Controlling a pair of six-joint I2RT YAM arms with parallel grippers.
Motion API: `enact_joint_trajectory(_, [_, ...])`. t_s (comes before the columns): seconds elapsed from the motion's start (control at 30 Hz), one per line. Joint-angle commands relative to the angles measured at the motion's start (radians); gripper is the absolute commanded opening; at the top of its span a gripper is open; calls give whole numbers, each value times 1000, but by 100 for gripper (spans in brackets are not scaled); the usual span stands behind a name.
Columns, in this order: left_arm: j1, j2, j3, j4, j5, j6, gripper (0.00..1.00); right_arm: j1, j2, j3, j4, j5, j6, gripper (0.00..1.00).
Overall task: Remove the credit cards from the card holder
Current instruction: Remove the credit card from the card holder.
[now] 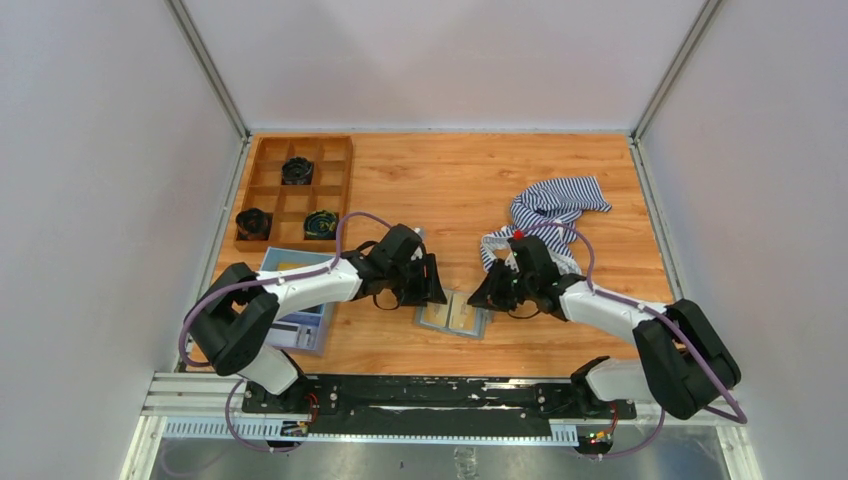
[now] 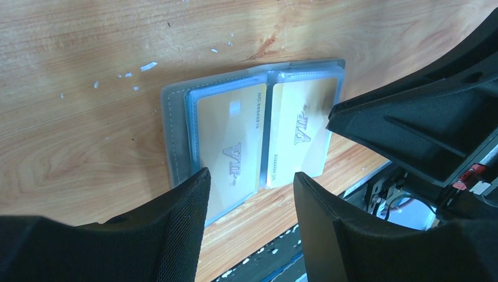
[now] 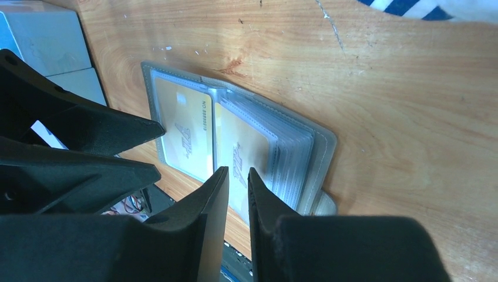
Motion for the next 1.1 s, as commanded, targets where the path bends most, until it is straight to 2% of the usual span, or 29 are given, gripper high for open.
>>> enact_joint_trajectory(0.0, [-12,6,-1,45,23,-3,58,-17,-21,-28,-34,7,-11,23])
enact_joint_trajectory(0.23, [-18,-5,4,78,63,-8,57,-17,-30,-39,-35,13,-12,23])
enact_joint_trajectory(0.4, [-20,-19,80,-121,-110,79,61,-17,-25,-36,-35,18,-14,23])
enact_joint_trajectory(0.5, [-20,3,108,-190,-155,114,63,-17,-16,-19,-47,14,-21,23])
enact_joint_trajectory(1.07, [-28,55,82,-63,-77,69,60,-26,-13,9,-68,7,-81,23])
